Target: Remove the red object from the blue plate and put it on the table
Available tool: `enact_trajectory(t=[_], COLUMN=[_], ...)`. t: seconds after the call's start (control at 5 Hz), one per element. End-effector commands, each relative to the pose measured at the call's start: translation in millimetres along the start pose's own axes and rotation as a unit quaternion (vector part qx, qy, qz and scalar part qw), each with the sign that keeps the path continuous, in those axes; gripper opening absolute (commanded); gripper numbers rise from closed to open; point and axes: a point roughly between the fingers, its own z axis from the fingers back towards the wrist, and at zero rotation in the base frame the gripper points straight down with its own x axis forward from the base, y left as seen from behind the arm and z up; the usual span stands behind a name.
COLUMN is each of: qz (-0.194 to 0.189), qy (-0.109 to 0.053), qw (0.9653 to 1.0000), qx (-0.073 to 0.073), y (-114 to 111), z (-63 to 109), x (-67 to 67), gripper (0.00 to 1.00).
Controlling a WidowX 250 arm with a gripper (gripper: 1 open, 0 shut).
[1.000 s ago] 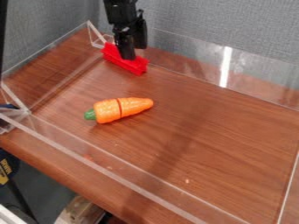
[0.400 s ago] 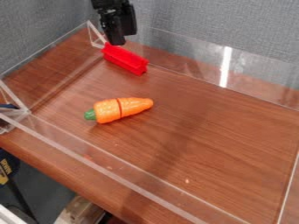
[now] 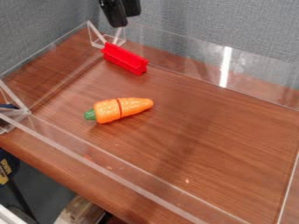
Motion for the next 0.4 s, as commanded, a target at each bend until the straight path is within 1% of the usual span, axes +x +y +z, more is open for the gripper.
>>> enact_trajectory(t=[0.0, 0.2], qz=[-0.047, -0.091], qy=[-0.01, -0.005], qw=[0.9977, 0.9951], qx=[-0.047, -0.037], y=[18, 43], z=[21.3, 11.4], x=[-43.3, -58.1], gripper=[0.0, 0.0])
